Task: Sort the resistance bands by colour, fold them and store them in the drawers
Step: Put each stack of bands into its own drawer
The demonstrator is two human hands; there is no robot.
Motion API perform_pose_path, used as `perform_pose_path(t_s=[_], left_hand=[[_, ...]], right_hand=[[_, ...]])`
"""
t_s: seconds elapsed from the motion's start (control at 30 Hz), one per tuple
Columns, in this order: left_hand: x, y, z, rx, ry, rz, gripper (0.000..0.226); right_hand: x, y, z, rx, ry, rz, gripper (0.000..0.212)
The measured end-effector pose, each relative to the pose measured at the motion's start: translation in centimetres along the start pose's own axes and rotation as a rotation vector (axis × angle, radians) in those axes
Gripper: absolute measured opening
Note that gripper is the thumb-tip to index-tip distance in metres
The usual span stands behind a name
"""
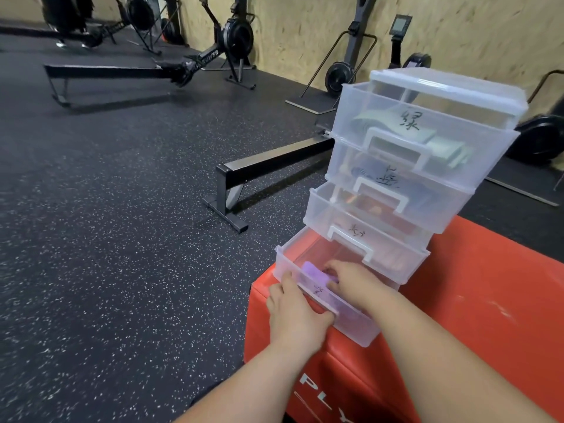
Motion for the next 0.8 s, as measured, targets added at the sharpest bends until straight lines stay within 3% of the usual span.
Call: perform_pose_path(t_s=[0.3, 0.6, 0.8], left_hand=[[-0.4, 0.2, 0.1, -0.017, 0.024, 0.009, 0.117], [0.6, 2.4, 2.9, -0.001, -0.053, -0.025, 0.125], [2.1, 4.5, 6.4, -0.06, -0.193, -0.12, 0.108]], right_hand=[[0.5, 1.3, 2.5, 0.037, 0.028, -0.098, 0.04], [2.2, 3.8, 12.4, 0.219, -0.01, -0.254, 0.041], [3.9, 4.8, 19.3, 0.266, -0.065, -0.284, 0.039]])
Point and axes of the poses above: each hand's wrist, its own z-axis away from the middle knuckle, its own y-axis out of the back of the hand, x = y × z, the point moved 4 cm from there along -z, towards the middle knuckle, and after that the axes turned 8 degrees about z, right-handed, at the moved point
